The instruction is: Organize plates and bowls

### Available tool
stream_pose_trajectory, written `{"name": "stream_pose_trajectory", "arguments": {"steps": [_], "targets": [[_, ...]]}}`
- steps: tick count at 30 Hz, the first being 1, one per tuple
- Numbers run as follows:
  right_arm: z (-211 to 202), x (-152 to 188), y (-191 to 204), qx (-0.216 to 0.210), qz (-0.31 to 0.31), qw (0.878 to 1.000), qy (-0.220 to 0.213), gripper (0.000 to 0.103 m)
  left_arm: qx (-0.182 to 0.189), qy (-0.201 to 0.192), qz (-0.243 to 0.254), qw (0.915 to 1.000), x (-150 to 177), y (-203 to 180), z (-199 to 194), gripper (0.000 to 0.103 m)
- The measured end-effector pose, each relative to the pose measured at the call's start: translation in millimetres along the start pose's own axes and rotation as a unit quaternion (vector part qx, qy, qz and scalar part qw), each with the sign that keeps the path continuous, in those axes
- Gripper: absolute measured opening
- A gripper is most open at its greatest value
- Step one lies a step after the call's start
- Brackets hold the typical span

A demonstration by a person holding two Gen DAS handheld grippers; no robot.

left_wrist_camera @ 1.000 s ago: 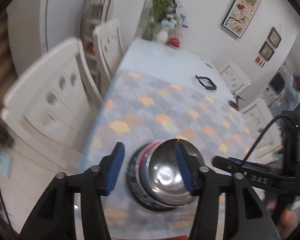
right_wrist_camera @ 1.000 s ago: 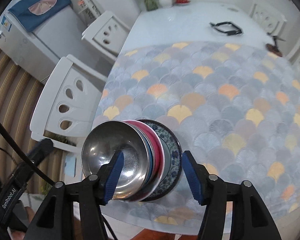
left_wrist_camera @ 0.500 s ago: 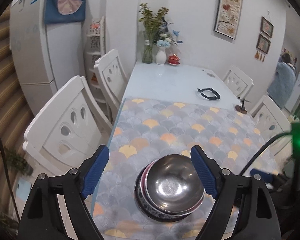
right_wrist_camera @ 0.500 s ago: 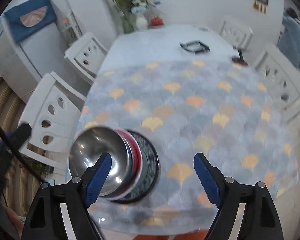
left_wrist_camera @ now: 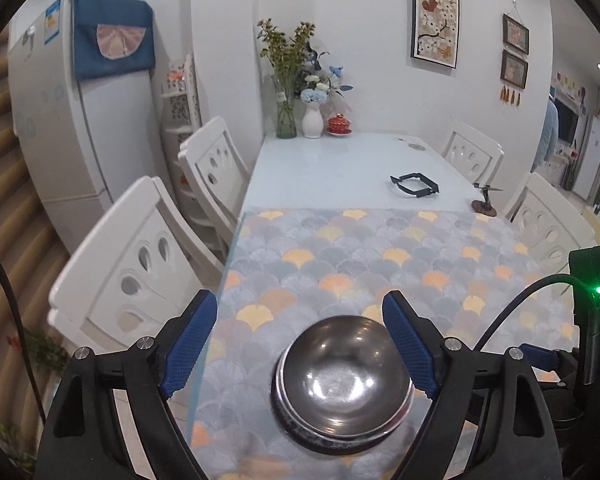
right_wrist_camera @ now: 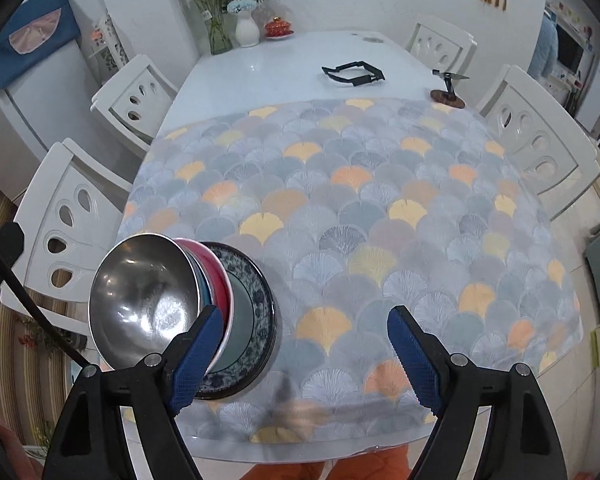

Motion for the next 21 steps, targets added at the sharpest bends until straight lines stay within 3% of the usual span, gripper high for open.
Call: {"name": "stream_pose_trajectory", "arguments": {"steps": [21], "targets": [[-1.6, 7.7, 22.3, -0.002, -0.028, 1.000, 0.004, 0.082, -0.024, 0.000, 0.001, 0.9997, 0.2, 9.7, -4.5, 0.091]]}}
Point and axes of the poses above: each gripper's, at about its wrist camera, not at the fingertips, and z roughly the way its jaws point, y to its left, x to its underside, the point moved 4 cm from there along z, roughly the way its jaws point, and after that the axes turned 15 degrees about x, right-handed, at the moved point
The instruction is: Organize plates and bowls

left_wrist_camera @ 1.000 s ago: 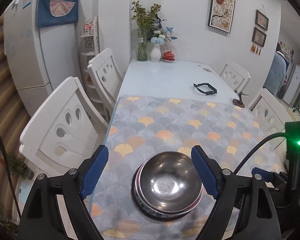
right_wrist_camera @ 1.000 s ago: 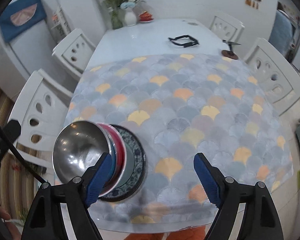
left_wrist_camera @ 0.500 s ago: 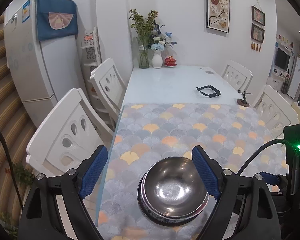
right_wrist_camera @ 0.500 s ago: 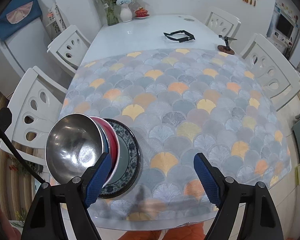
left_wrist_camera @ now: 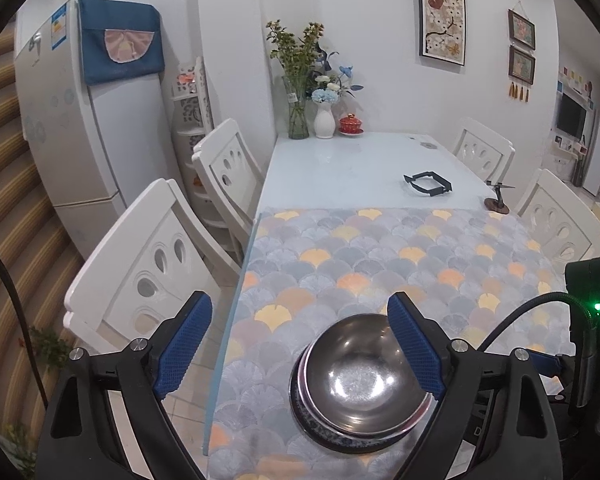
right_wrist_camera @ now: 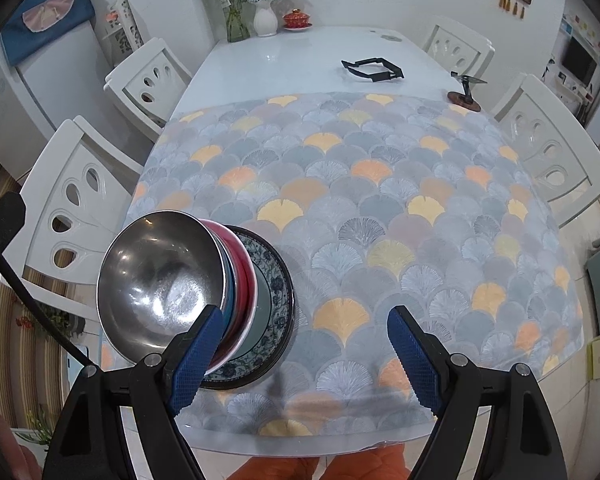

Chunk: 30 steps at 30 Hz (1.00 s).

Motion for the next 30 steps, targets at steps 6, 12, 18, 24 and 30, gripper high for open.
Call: {"name": "stream_pose_trajectory", "arguments": {"steps": [6, 12, 18, 24, 30], "targets": [[1.2, 0.3, 1.0, 0.000, 0.001, 1.000, 0.001, 0.082, -0.001, -0.008, -0.008, 0.9999, -2.2, 5.2, -1.4, 0.095], [1.4, 0.8, 1.8, 0.000, -0.001, 1.000, 0.002, 0.082, -0.011, 0.003, -0.014, 0.9998, -2.0, 8.4, 3.1, 0.096], [1.2, -1.7, 0.3, 0.004, 0.001, 1.000, -0.002, 0.082, -0.011, 0.010, -0.015, 0.9998, -3.3, 9.7, 6.6, 0.096], [2.4, -5.5, -5.6, 0.007, 0.003, 1.000, 0.000, 0.082, -0.012, 0.011, -0.011, 0.9998, -6.0, 5.5, 8.9, 0.096], [3.6, -10.0, -13.1, 0.008, 0.004, 1.000, 0.000, 0.082, -0.010, 0.015, -0.005, 0.9998, -9.5, -3.1, 14.1, 0.096]]}}
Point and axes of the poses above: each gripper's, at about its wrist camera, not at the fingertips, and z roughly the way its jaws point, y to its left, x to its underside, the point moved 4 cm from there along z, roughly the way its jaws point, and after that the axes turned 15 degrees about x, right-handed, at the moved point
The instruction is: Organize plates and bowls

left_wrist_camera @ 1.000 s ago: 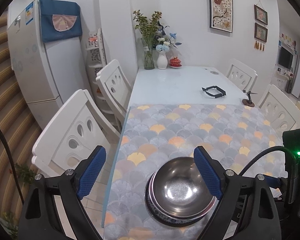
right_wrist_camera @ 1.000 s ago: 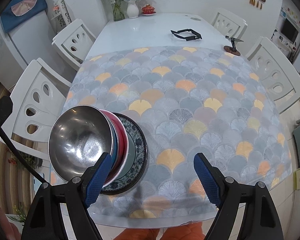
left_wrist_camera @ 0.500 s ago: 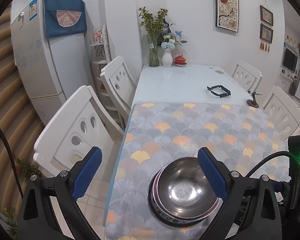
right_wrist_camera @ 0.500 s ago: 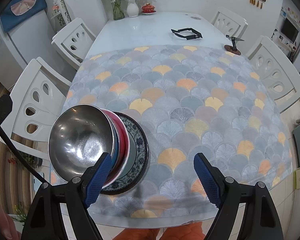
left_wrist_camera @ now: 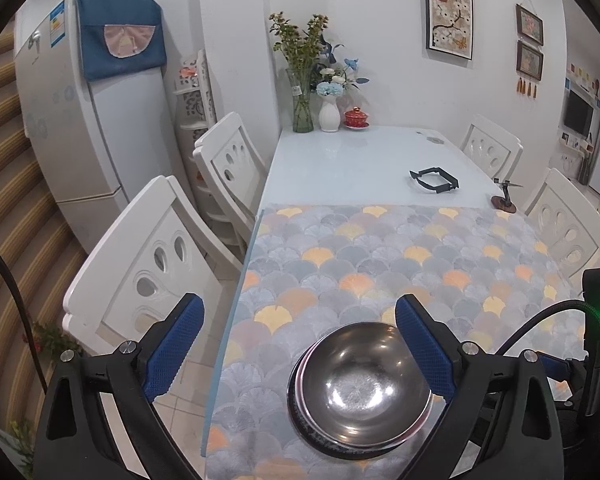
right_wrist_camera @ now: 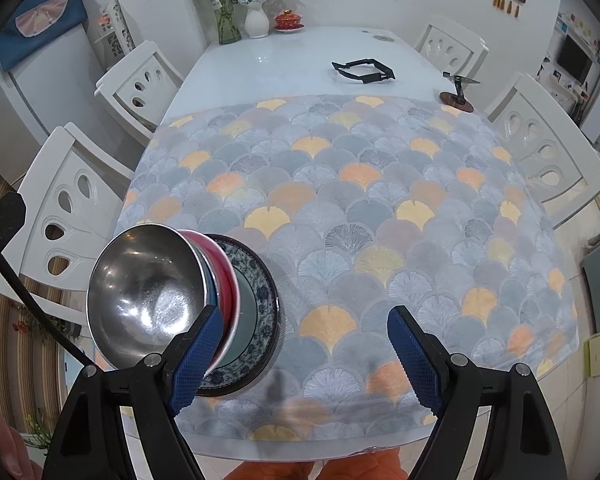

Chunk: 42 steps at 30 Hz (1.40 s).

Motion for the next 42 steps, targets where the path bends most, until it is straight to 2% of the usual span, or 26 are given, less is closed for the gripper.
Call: {"name": "stream_pose_trajectory", "arguments": {"steps": [15, 22, 30, 42], "targets": [[7.3, -16.3, -28.0, -0.002, -0.010, 1.000, -0.002, 0.082, -0.008, 0.013, 0.002, 0.9999, -9.6, -32.0, 12.3, 0.097], [8.3, -31.2, -43.7, 0.000, -0.033, 0.999, -0.020, 0.082, -0.013, 0.023, -0.006, 0.9996, -12.9, -52.5, 21.8, 0.097], [25.1, -57.8, -95.1, 0.012, -0.019, 0.999, -0.029, 0.082, -0.019, 0.051, -0.004, 0.9985, -16.1, -88.9, 46.9, 0.097], [60.5, -85.5, -177.1, 0.022, -0.005, 0.999, -0.023, 0.082, -0.019, 0.091, 0.002, 0.9957, -25.3, -170.5, 106.1, 0.097]]}}
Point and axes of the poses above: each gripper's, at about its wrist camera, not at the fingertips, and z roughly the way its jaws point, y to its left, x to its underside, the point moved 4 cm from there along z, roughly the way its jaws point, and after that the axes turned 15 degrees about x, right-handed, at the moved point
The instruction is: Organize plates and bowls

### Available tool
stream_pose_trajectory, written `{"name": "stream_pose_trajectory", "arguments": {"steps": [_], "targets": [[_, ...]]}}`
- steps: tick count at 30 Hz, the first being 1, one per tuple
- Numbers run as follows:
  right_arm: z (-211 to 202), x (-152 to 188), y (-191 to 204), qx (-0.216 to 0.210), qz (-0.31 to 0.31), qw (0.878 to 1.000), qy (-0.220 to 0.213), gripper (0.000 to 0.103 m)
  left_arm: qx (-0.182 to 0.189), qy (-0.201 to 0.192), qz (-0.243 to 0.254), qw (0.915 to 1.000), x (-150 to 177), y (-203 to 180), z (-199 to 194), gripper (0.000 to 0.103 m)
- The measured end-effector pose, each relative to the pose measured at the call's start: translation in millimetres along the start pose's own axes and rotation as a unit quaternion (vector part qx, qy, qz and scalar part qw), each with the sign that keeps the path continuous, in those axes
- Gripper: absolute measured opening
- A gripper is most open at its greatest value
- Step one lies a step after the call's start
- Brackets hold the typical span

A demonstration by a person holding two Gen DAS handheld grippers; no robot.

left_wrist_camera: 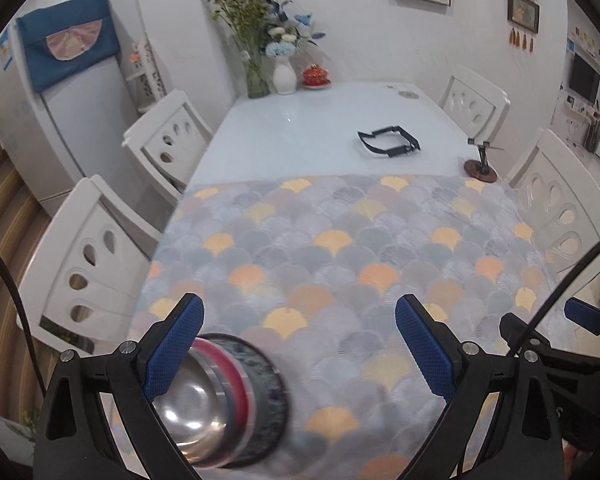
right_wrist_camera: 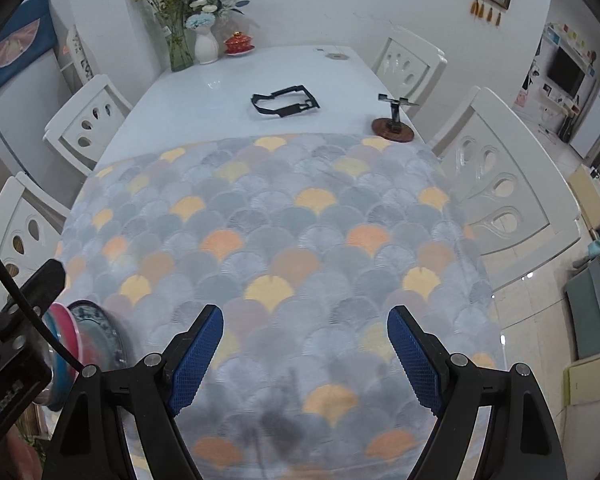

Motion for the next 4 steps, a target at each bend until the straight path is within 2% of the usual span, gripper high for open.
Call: {"name": "stream_pose_trajectory", "arguments": {"steps": [4], "targets": [[19.9, -2.5, -15.9, -0.004, -0.009, 1.000, 0.011, 0.082, -0.018, -0.006, 0.013, 0.9997, -1.8, -25.4, 11.0, 0.097]]}}
Point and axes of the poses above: each gripper's, at about its wrist camera, not at the fingertips, and z roughly the way its jaws point, y to its left, x to its underside, the point moved 4 cm from there along z, roughly the way its jaws point, and after that the axes turned 15 degrees about x, right-handed, at the moved point
